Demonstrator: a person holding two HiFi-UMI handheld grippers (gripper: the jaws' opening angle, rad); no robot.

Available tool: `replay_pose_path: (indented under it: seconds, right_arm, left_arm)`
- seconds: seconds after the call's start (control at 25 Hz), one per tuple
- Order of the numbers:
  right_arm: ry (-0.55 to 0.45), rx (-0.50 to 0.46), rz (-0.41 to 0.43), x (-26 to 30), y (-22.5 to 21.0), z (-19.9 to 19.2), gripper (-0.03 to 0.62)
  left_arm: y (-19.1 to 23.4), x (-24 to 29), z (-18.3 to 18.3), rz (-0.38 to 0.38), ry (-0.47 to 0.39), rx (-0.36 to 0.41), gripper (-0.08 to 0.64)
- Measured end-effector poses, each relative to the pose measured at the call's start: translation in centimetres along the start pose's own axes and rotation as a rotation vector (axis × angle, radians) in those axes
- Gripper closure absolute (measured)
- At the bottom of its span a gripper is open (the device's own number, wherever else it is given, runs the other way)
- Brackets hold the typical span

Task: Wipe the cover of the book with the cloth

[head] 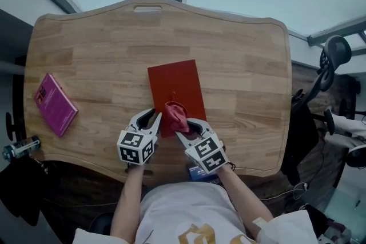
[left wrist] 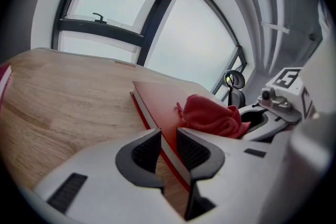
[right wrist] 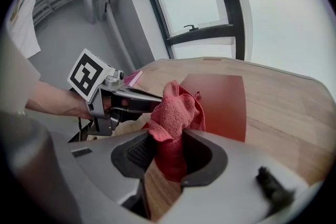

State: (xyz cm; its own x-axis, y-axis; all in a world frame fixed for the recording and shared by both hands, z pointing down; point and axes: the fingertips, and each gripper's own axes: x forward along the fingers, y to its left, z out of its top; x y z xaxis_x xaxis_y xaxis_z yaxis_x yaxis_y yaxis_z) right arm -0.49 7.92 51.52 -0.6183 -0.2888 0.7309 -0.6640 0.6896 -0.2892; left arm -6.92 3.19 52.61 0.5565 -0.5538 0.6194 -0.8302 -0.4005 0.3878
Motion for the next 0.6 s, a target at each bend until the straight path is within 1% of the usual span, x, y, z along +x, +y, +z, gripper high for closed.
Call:
replay_pose_path:
  seconds: [0.2, 0.4, 0.6]
  right_arm:
    - [0.003, 0.005, 0.015, 0.13, -0.08, 0.15, 0.448]
    - [0.012, -0.009, 0.012, 0.41, -0.23, 0.18, 0.449]
    - [0.015, -0.023, 0.031, 0.74, -0.08, 0.68, 0.448]
  left_arm:
    - [-0.03, 0.02, 0.00, -0.002, 0.000, -0.004, 0.463]
    - [-0.04, 0.06, 0.03, -0.004, -0.001, -0.005, 0.463]
    - [-0.07, 0.05, 0.01, -0.006, 0.000, -0.008, 0.463]
